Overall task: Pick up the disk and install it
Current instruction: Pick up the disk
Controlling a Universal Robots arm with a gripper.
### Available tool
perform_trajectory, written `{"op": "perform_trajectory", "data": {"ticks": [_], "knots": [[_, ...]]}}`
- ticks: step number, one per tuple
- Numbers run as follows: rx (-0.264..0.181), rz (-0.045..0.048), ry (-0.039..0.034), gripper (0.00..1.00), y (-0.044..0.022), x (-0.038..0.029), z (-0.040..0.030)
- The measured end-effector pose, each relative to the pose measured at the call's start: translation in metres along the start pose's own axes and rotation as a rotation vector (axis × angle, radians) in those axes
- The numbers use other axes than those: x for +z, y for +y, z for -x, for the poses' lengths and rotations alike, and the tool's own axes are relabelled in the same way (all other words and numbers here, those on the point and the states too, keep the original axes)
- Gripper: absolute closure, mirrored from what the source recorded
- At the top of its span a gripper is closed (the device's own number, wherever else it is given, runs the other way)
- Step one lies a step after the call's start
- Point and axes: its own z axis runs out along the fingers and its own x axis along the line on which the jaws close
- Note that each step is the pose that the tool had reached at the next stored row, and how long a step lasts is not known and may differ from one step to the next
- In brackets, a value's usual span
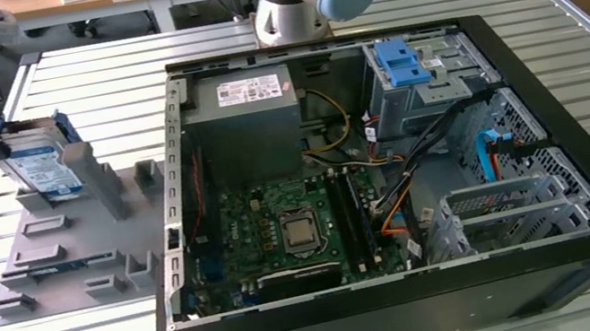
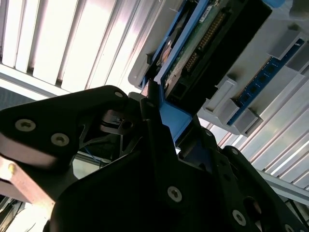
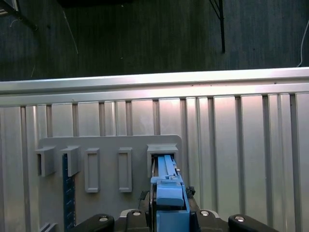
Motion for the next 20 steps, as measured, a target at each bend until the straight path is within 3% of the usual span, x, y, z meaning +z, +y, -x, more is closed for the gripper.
{"op": "perform_trajectory", "data": {"ticks": [7,8,16,20], "knots": [[0.0,0.0004,0.0004,0.62,0.0,-0.0003,0.0],[0.0,0.0004,0.0005,0.56,0.0,-0.0002,0.0],[0.0,0.0005,0.0006,0.56,0.0004,0.0021,0.0],[0.0,0.0002,0.0005,0.64,0.0004,0.0023,0.0]]}}
